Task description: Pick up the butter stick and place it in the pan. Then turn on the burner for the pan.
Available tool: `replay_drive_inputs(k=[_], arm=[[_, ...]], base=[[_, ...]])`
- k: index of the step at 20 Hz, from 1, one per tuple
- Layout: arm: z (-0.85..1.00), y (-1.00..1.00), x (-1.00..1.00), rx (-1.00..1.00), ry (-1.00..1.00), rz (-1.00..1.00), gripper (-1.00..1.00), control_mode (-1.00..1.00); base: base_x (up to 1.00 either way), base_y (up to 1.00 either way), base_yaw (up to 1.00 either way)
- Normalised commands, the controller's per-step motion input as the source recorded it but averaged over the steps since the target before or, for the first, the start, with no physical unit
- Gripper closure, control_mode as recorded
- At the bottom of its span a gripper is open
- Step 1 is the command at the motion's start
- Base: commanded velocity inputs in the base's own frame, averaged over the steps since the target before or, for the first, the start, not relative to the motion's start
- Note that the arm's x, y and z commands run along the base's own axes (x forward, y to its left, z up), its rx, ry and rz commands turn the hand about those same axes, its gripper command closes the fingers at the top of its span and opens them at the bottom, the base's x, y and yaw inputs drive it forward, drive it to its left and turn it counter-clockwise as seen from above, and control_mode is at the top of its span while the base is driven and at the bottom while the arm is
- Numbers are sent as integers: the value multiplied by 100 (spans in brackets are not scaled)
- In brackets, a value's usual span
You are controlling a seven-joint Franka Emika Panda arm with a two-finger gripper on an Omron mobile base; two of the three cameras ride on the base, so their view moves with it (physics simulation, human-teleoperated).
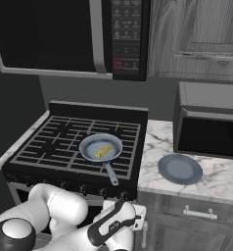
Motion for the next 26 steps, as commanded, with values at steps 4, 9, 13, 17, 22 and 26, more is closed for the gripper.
replay_drive_inputs(k=[4,9,13,17,22,26], arm=[[0,0,6,0,0,0,-100,-100],[0,0,7,0,0,0,-100,-100],[0,0,7,0,0,0,-100,-100],[-1,0,4,0,0,0,-100,-100],[-9,0,0,0,0,0,-100,-100],[-16,0,0,0,0,0,-100,-100]], base=[[0,0,0],[0,0,0],[0,0,0],[0,0,0],[0,0,0],[0,0,0]])
